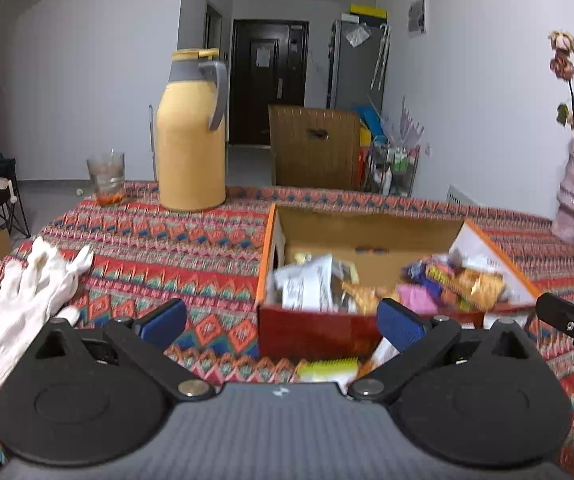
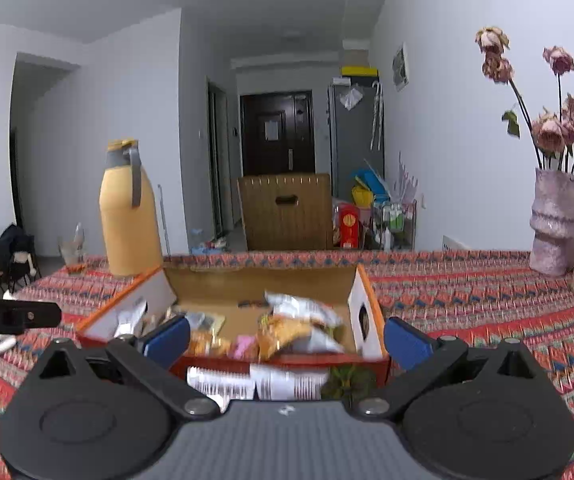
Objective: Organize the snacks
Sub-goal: 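Move both tools back over the snack pile, then grasp the pink packet with the right gripper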
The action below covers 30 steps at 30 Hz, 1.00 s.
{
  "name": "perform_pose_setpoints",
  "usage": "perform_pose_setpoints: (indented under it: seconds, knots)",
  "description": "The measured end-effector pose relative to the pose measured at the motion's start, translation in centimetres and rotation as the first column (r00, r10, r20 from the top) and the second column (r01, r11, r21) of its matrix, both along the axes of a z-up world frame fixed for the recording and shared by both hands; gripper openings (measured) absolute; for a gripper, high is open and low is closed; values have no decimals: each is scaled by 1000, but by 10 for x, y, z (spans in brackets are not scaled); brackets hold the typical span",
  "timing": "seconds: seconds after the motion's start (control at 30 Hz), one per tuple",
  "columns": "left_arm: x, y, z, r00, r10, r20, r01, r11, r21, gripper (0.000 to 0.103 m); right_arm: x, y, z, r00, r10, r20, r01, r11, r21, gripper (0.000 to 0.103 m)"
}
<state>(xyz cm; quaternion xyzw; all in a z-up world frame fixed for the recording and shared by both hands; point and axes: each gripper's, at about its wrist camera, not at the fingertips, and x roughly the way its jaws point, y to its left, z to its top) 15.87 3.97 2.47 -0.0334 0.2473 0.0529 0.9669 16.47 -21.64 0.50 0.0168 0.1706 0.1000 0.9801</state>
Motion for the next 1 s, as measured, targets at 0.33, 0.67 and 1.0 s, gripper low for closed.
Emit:
perform_pose_setpoints:
  seconds: [0.33,0.67,1.0]
  knots:
    - [-23,4,-33,999,-20,-39,20,1000,0,103,-25,3,-34,992,4,-127,-7,1000,-22,103]
    - [-23,9,-50,1000,-10,-17,9,1000,-5,103,-36,8,-45,990,-25,-139,29,999,21,103]
    - [-23,14,-58,999,-33,-28,31,998,-48,103,-26,37,-55,975,23,-222,-43,995,-86,103]
